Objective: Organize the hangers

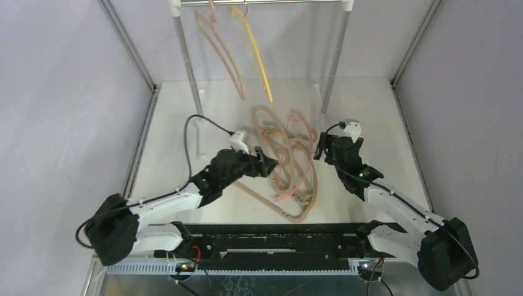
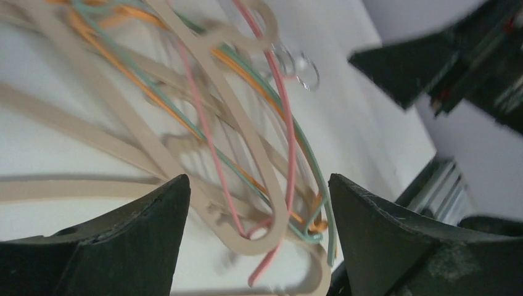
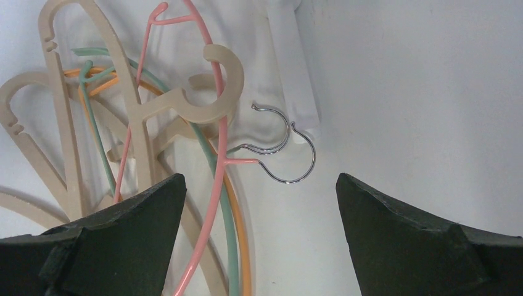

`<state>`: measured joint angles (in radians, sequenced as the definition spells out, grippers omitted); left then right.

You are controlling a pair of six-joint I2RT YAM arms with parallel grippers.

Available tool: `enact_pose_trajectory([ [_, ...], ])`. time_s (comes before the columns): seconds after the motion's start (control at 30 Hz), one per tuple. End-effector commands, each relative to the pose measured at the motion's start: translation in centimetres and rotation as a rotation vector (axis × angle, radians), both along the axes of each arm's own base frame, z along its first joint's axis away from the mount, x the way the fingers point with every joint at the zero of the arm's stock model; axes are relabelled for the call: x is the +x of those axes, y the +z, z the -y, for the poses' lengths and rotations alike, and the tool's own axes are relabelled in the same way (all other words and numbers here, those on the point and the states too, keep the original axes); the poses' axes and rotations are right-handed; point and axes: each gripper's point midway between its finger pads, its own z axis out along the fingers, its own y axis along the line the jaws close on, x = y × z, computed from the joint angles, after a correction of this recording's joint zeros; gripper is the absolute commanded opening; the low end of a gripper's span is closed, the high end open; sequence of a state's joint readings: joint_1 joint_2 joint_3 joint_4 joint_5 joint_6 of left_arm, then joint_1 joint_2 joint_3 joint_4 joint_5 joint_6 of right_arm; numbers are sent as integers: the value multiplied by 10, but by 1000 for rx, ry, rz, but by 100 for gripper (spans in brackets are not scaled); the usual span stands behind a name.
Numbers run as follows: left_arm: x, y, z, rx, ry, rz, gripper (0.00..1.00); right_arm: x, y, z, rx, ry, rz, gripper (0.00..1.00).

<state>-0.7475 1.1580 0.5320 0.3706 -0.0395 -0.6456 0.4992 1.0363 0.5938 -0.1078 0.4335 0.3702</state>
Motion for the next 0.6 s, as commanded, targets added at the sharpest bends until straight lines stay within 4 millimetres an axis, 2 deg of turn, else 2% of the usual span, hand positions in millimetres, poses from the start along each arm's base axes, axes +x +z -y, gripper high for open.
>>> enact_pose_trajectory([
  [0.0, -3, -1, 35, 111, -34, 26, 83, 4, 12, 2, 30, -33, 48, 100],
  [0.1, -1, -16, 57, 145, -45, -42, 70, 3, 14, 5, 21, -38, 52, 100],
  [0.2, 5, -27, 77, 197, -42, -80, 63, 3, 16, 10, 15, -53, 57, 100],
  [0.4, 13, -46, 105, 250, -51, -135, 61, 4, 18, 21, 43, -75, 59, 100],
  [0.57, 14, -70, 108, 314, -43, -187, 61, 5, 15, 26, 65, -81, 58, 100],
])
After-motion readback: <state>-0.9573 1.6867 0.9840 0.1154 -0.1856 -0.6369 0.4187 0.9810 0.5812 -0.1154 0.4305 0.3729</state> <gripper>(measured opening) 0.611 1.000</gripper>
